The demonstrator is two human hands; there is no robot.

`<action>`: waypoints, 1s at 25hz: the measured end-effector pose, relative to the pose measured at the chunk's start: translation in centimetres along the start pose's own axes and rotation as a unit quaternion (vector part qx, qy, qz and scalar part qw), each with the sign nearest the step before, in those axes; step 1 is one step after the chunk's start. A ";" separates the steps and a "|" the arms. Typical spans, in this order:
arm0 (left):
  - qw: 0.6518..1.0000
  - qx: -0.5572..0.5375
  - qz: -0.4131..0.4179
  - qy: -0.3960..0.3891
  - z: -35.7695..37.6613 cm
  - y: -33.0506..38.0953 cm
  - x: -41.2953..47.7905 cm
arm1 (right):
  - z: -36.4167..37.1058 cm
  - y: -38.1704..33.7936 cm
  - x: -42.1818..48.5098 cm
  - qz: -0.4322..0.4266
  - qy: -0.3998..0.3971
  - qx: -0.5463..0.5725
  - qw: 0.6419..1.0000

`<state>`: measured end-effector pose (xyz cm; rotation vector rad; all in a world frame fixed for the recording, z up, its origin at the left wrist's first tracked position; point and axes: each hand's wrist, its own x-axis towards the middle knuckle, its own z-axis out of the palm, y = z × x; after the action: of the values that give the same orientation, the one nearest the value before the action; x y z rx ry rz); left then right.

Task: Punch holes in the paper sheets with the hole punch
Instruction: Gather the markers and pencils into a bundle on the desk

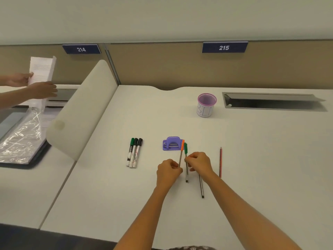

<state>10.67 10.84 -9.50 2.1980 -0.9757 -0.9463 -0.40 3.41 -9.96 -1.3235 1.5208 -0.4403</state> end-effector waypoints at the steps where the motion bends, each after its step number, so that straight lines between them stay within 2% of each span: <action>1: 1.000 -0.026 -0.004 0.000 -0.5 -0.2 0.0 | 0.2 -0.3 -0.1 -0.001 -0.015 0.031 0.999; 4: 0.997 -0.081 -0.012 0.000 -2.0 -0.7 0.1 | 1.4 -1.5 -0.3 0.006 -0.049 0.093 0.994; 9: 0.995 -0.100 -0.022 0.005 -5.0 -2.1 0.4 | 4.7 -3.0 0.1 0.020 -0.099 0.144 0.984; 13: 0.995 -0.092 -0.027 0.004 -7.9 -4.1 1.4 | 8.3 -4.7 0.7 0.038 -0.123 0.108 0.986; 18: 0.998 -0.047 -0.038 0.026 -9.7 -5.3 2.9 | 11.6 -6.7 1.2 0.034 -0.116 0.059 0.991; 25: 0.985 0.002 -0.026 0.170 -12.5 -5.7 5.0 | 15.4 -8.8 2.7 0.060 -0.080 0.015 0.995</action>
<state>25.08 12.64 -7.94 2.2985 -0.7606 -0.5621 17.51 3.26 -10.38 -1.2078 1.4456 -0.2734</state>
